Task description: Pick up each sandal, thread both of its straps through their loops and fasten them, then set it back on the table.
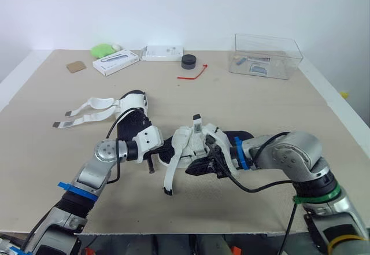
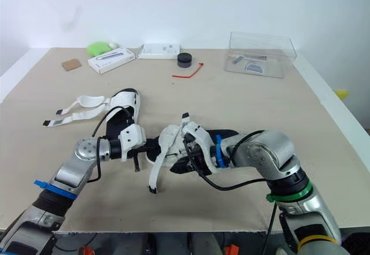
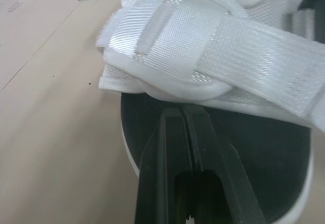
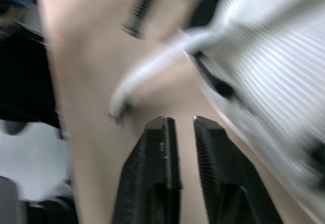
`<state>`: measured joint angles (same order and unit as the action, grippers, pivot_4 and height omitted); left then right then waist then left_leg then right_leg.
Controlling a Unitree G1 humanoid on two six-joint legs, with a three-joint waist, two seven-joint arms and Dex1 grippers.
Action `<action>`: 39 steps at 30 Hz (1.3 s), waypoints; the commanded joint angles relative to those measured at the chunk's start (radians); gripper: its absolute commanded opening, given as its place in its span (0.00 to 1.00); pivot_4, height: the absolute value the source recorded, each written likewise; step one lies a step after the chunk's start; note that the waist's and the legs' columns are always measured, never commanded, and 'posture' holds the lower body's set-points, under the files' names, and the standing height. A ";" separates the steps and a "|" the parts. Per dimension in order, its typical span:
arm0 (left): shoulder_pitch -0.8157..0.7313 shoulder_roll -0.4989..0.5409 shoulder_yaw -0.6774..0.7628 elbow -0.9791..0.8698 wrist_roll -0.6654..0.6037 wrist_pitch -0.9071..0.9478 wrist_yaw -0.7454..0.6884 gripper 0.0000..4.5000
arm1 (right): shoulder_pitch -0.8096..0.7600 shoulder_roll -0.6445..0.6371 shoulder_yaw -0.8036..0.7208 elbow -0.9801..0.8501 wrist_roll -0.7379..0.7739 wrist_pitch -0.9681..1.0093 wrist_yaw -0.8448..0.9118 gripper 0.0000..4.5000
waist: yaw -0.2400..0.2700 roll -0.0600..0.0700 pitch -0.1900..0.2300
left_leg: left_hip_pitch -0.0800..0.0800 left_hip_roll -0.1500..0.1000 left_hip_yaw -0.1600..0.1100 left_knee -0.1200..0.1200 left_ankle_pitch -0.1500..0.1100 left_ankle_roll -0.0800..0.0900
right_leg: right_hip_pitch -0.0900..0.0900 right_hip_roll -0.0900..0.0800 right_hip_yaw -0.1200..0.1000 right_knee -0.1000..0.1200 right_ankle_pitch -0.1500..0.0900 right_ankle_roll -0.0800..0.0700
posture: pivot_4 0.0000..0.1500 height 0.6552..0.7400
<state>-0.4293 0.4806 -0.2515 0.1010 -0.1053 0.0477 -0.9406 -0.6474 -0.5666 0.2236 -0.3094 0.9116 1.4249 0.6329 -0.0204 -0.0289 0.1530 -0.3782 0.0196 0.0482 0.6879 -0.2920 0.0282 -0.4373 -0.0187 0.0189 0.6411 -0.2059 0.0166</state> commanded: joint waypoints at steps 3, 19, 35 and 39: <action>0.009 0.001 -0.024 0.035 0.041 0.016 0.011 0.00 | -0.028 0.055 -0.089 -0.026 0.069 0.119 -0.023 0.79 | 0.000 0.000 0.000 | -0.001 0.000 -0.001 0.000 0.000 0.000 | 0.000 -0.001 0.000 0.000 0.000 0.000 | 1.00 1.00; 0.026 0.004 -0.027 0.023 0.039 0.020 0.015 0.00 | -0.113 0.176 -0.039 0.036 0.113 0.189 -0.219 0.99 | -0.001 0.000 0.000 | -0.001 0.000 -0.001 0.000 0.000 0.000 | -0.001 -0.002 -0.001 0.000 0.001 -0.001 | 1.00 1.00; 0.022 -0.006 -0.030 0.039 0.046 0.015 0.019 0.00 | -0.087 0.263 -0.057 0.041 0.036 0.189 -0.353 0.18 | -0.003 0.000 0.000 | -0.001 0.001 -0.001 0.000 0.001 0.002 | -0.001 -0.001 -0.002 0.000 0.002 -0.003 | 1.00 1.00; 0.018 -0.010 -0.032 0.045 0.047 0.014 0.016 0.00 | -0.080 0.255 -0.068 0.034 0.041 0.189 -0.360 0.00 | -0.003 0.000 0.000 | -0.001 0.001 0.000 0.000 0.002 0.003 | -0.001 -0.002 -0.001 0.000 0.003 -0.001 | 1.00 1.00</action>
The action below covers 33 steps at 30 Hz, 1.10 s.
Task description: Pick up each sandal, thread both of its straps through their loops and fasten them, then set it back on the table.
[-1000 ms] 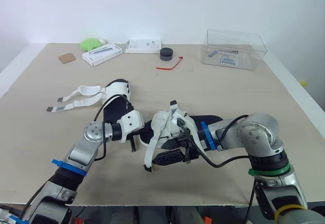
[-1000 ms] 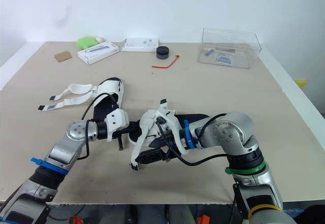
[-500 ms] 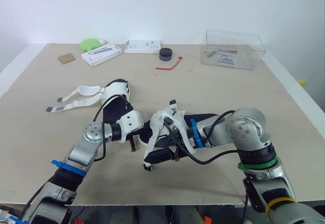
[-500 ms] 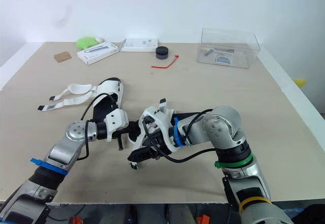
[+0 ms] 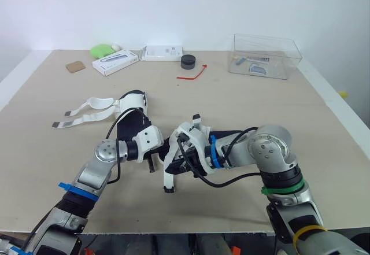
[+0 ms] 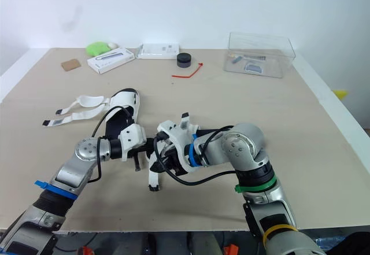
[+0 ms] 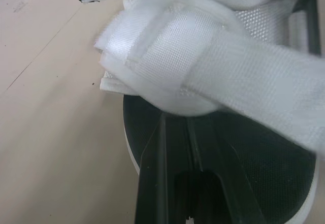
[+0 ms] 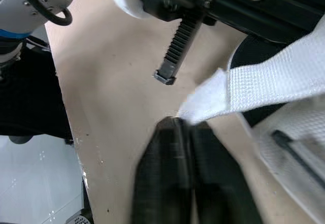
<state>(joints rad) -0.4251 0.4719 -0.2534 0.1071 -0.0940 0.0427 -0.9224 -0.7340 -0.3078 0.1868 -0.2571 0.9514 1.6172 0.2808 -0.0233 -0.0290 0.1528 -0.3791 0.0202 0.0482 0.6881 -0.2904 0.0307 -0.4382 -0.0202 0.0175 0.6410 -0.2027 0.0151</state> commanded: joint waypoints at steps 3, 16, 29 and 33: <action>0.009 -0.006 -0.029 0.045 0.038 0.018 -0.003 0.00 | 0.006 -0.026 -0.055 -0.019 0.046 -0.003 0.001 0.00 | 0.002 0.000 0.000 | 0.000 0.000 0.000 0.000 0.000 0.001 | 0.000 0.000 0.000 0.000 0.000 0.000 | 1.00 1.00; -0.003 -0.020 -0.037 0.072 0.048 -0.003 -0.008 0.00 | -0.256 -0.157 -0.112 0.222 0.277 -0.003 0.048 0.00 | 0.004 0.001 0.001 | -0.008 -0.001 -0.003 0.000 0.001 0.001 | -0.002 -0.001 -0.002 -0.006 0.002 0.002 | 1.00 1.00; -0.010 -0.029 -0.046 0.091 0.054 -0.030 -0.008 0.00 | -0.424 -0.268 0.087 0.427 -0.008 -0.093 0.363 0.00 | 0.004 0.001 0.001 | -0.012 -0.005 -0.002 0.000 0.001 0.002 | -0.002 -0.005 -0.001 -0.011 0.007 0.004 | 1.00 1.00; -0.011 -0.026 -0.045 0.093 0.054 -0.032 -0.010 0.00 | -0.459 -0.275 0.126 0.468 -0.076 -0.124 0.450 0.00 | 0.004 0.001 0.001 | -0.012 -0.005 -0.003 0.000 0.001 0.002 | -0.002 -0.005 -0.002 -0.011 0.007 0.003 | 1.00 1.00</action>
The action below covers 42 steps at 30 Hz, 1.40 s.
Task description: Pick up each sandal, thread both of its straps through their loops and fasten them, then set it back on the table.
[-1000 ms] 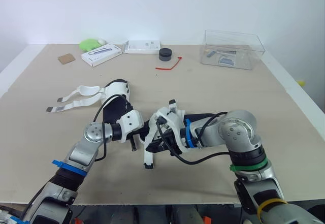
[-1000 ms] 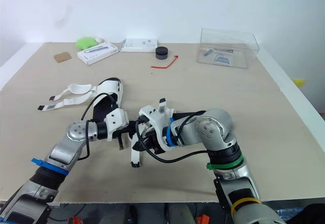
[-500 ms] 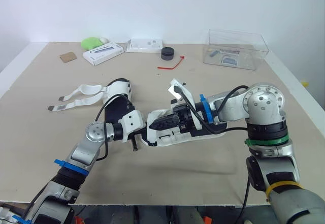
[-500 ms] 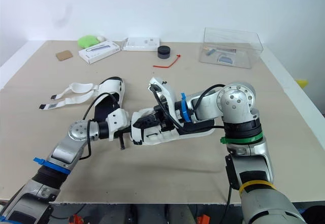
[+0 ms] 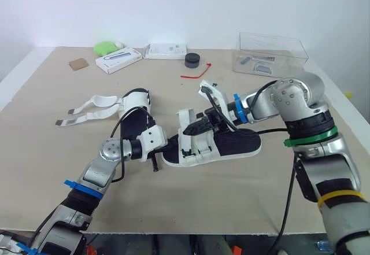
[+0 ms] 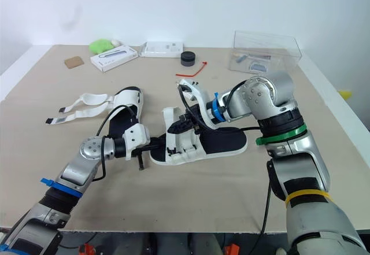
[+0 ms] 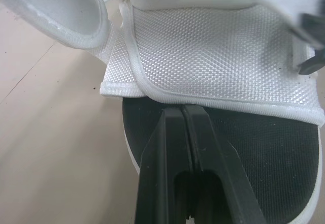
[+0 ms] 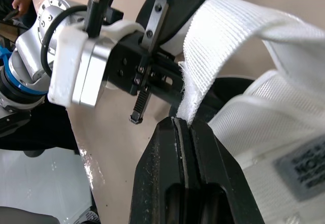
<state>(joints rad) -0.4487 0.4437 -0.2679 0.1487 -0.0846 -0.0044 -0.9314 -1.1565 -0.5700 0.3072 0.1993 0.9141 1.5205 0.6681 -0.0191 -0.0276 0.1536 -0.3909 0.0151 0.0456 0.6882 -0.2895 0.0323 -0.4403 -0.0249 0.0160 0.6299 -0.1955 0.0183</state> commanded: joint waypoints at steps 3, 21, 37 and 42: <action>0.014 0.005 -0.030 0.048 0.045 0.015 -0.001 0.00 | -0.040 -0.011 0.022 0.012 -0.070 -0.023 0.112 0.00 | 0.000 0.000 0.000 | 0.000 0.000 -0.001 0.000 0.000 0.000 | 0.000 0.000 0.000 0.000 0.000 -0.001 | 1.00 1.00; 0.018 0.006 -0.032 0.051 0.052 0.008 0.001 0.00 | -0.043 0.022 -0.014 -0.007 -0.122 0.077 0.171 0.00 | 0.000 0.000 0.000 | -0.001 -0.001 -0.001 0.000 0.000 0.000 | 0.000 -0.005 -0.005 0.000 0.002 -0.004 | 1.00 1.00; 0.020 0.015 -0.031 0.051 0.055 0.003 -0.001 0.00 | -0.037 0.028 -0.028 0.033 -0.093 0.094 0.152 0.00 | 0.000 0.000 0.000 | -0.001 -0.001 -0.001 0.000 0.000 0.000 | 0.000 -0.005 -0.006 0.000 0.002 -0.004 | 1.00 1.00; 0.020 0.018 -0.032 0.052 0.056 0.002 -0.003 0.00 | -0.026 0.021 -0.018 0.029 -0.086 0.094 0.153 0.00 | 0.000 0.000 0.000 | -0.001 -0.001 -0.001 0.000 0.000 0.000 | 0.000 -0.005 -0.006 0.000 0.002 -0.004 | 1.00 1.00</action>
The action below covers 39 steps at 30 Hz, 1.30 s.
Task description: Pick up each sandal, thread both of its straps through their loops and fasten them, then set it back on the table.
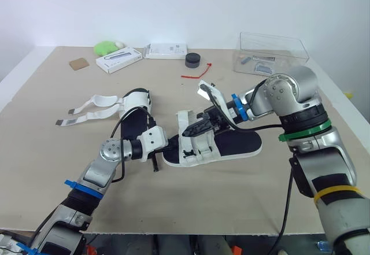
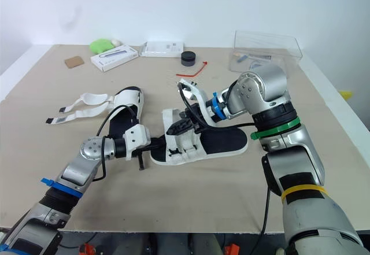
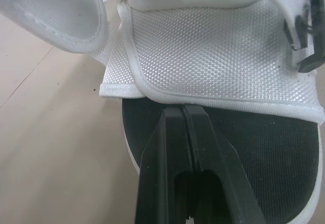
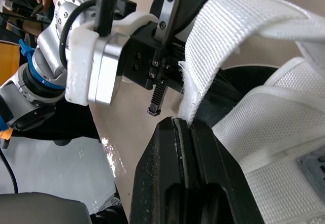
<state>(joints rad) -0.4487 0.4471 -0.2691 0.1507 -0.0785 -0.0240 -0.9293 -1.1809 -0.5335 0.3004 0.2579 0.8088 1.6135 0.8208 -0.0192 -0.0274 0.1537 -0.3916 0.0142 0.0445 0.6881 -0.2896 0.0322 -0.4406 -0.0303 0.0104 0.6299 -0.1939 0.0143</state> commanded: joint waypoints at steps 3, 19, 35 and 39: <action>0.017 0.015 -0.030 0.055 0.052 0.020 -0.004 0.00 | 0.012 -0.017 -0.003 -0.030 0.013 0.001 -0.005 0.00 | 0.000 0.000 0.000 | 0.000 0.000 0.000 0.000 0.000 0.000 | 0.000 0.000 0.000 0.000 0.000 0.000 | 1.00 1.00; 0.014 0.016 -0.031 0.068 0.055 0.009 0.001 0.00 | 0.045 -0.009 0.055 -0.003 -0.142 -0.114 0.010 0.00 | 0.000 0.000 0.000 | 0.000 0.000 0.000 0.000 0.000 0.000 | 0.000 0.000 0.000 0.000 0.000 0.000 | 1.00 1.00; 0.024 0.016 -0.035 0.060 0.056 0.008 0.008 0.00 | 0.085 -0.018 0.020 -0.226 -0.102 -0.013 0.028 0.00 | 0.000 0.000 0.000 | 0.000 -0.001 -0.002 0.000 0.000 0.000 | 0.001 0.000 -0.001 0.000 0.000 0.000 | 1.00 1.00; 0.025 0.013 -0.038 0.060 0.057 0.007 0.009 0.00 | 0.130 0.000 -0.002 -0.284 -0.116 -0.013 -0.016 0.00 | 0.000 0.001 -0.001 | 0.000 -0.001 -0.002 0.000 0.000 0.000 | 0.001 0.000 -0.001 0.000 0.000 0.000 | 1.00 1.00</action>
<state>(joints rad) -0.4507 0.4489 -0.2764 0.1637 -0.0779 -0.0438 -0.9244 -1.0603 -0.5424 0.3080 0.0095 0.6821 1.5895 0.8160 -0.0191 -0.0269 0.1529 -0.3914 0.0136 0.0426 0.6884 -0.2895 0.0322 -0.4398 -0.0305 0.0092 0.6302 -0.1938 0.0145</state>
